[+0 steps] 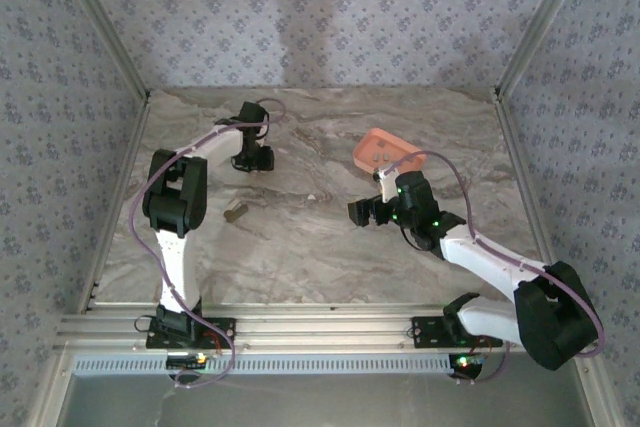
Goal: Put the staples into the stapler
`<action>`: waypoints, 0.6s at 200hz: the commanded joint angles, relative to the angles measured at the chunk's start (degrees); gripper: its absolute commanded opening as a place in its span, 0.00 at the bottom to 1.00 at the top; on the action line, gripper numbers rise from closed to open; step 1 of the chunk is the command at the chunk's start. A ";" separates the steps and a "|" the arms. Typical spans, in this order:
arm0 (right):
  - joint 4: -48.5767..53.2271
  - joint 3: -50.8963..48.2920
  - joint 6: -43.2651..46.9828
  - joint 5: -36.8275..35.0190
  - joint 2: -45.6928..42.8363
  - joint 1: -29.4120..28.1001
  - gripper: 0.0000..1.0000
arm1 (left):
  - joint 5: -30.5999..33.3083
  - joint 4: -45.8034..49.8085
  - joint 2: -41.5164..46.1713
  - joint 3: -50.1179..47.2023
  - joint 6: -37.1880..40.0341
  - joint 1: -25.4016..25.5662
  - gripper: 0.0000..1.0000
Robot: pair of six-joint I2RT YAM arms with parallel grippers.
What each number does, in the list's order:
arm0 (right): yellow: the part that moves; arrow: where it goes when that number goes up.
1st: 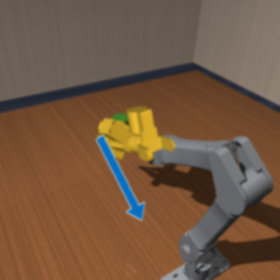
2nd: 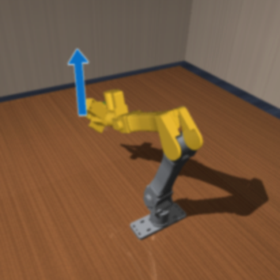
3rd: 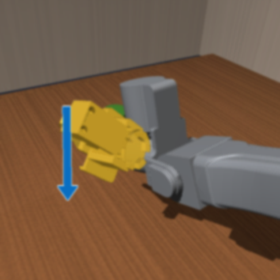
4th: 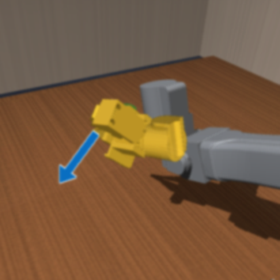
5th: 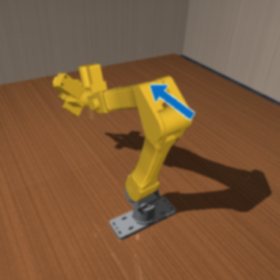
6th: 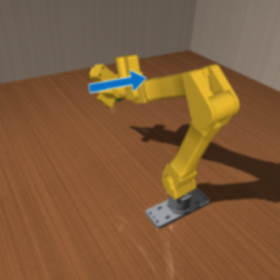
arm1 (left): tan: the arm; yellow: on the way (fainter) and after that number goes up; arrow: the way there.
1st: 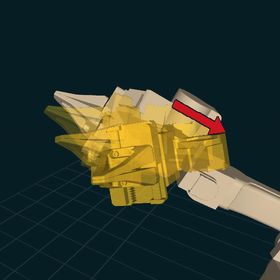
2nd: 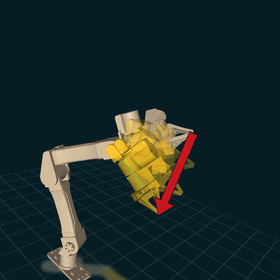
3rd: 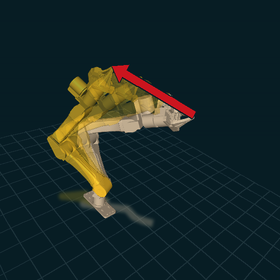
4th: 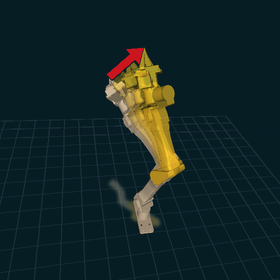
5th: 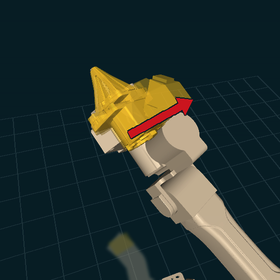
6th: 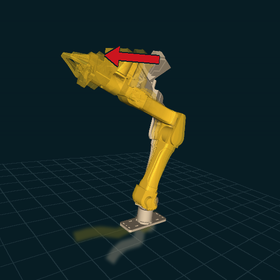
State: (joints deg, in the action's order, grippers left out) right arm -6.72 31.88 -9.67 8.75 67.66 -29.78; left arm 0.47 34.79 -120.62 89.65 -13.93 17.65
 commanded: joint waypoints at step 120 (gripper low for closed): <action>-1.53 2.79 -2.73 4.51 -3.86 2.67 1.00 | -19.72 -10.43 25.50 -17.76 10.97 5.63 0.27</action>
State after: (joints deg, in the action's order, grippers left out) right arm -7.49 32.42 -11.09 9.78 65.95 -27.92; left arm -8.86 30.57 -102.67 76.93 -8.36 22.28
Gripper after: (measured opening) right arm 0.998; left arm 0.289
